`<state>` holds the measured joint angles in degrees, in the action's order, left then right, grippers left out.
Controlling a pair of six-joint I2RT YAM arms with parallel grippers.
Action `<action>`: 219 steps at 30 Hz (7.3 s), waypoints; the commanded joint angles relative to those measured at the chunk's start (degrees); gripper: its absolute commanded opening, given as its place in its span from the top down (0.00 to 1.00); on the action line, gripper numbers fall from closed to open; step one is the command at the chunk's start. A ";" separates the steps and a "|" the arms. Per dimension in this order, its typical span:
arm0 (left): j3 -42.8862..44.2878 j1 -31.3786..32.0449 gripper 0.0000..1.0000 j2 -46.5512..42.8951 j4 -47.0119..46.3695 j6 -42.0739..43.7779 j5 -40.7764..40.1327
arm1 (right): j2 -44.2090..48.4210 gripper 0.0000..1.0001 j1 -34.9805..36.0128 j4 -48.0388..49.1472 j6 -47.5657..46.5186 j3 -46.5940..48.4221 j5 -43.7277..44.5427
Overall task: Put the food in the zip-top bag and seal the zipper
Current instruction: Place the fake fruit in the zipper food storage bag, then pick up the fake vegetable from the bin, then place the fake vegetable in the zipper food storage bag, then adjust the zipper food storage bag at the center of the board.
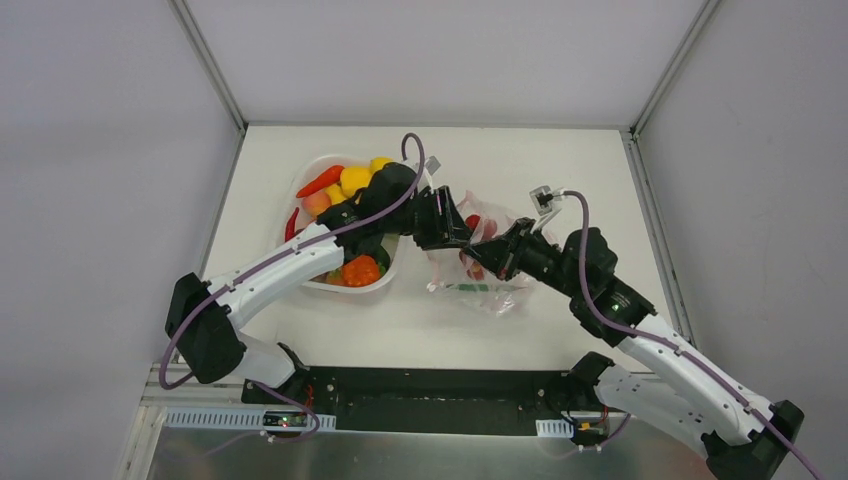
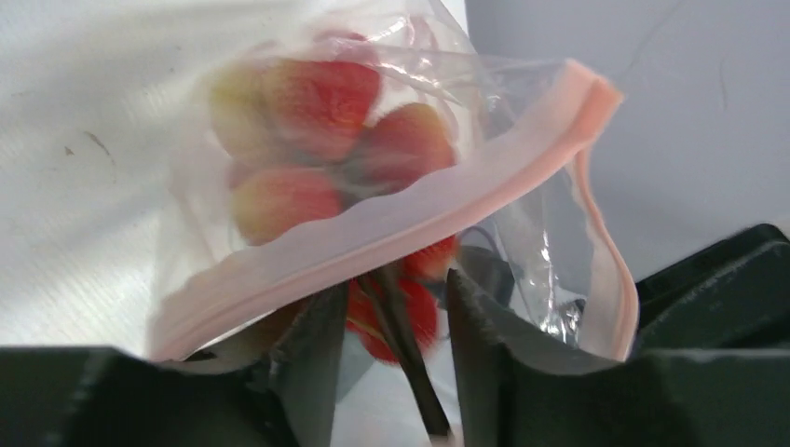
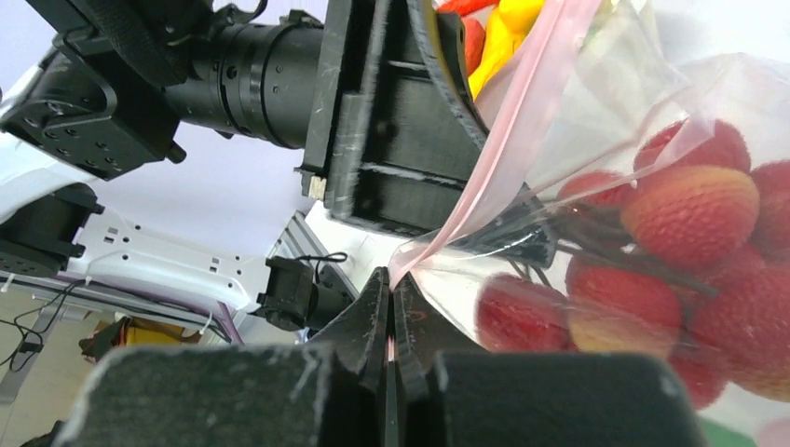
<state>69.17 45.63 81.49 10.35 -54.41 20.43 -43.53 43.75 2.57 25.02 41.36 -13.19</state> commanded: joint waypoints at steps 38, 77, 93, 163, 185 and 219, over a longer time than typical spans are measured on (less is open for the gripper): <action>4.14 -15.51 0.20 -11.46 21.61 31.38 -21.71 | -1.87 1.00 -8.63 -5.65 4.37 3.35 2.91; -7.03 -9.47 0.41 14.06 -5.60 0.51 -48.64 | -0.62 0.99 -8.66 -6.77 4.52 1.81 3.00; -12.34 -6.99 0.61 15.22 -8.67 0.79 -53.89 | 0.22 0.99 -8.63 -7.87 4.60 1.34 3.48; -3.86 -7.04 1.00 -33.49 0.56 24.97 -21.81 | -23.71 1.00 -6.84 -47.86 -9.49 46.17 22.33; -6.00 -7.05 1.00 -36.28 3.33 24.97 -24.87 | -31.07 1.00 -3.01 -41.30 -14.04 34.09 -1.00; -7.03 -1.20 1.00 -30.82 -12.27 20.16 -12.24 | -28.56 1.00 -3.25 -32.40 -5.34 34.84 -5.44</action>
<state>63.00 44.29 57.25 0.36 -36.56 14.66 -67.07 37.43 -33.61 21.96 69.71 -12.97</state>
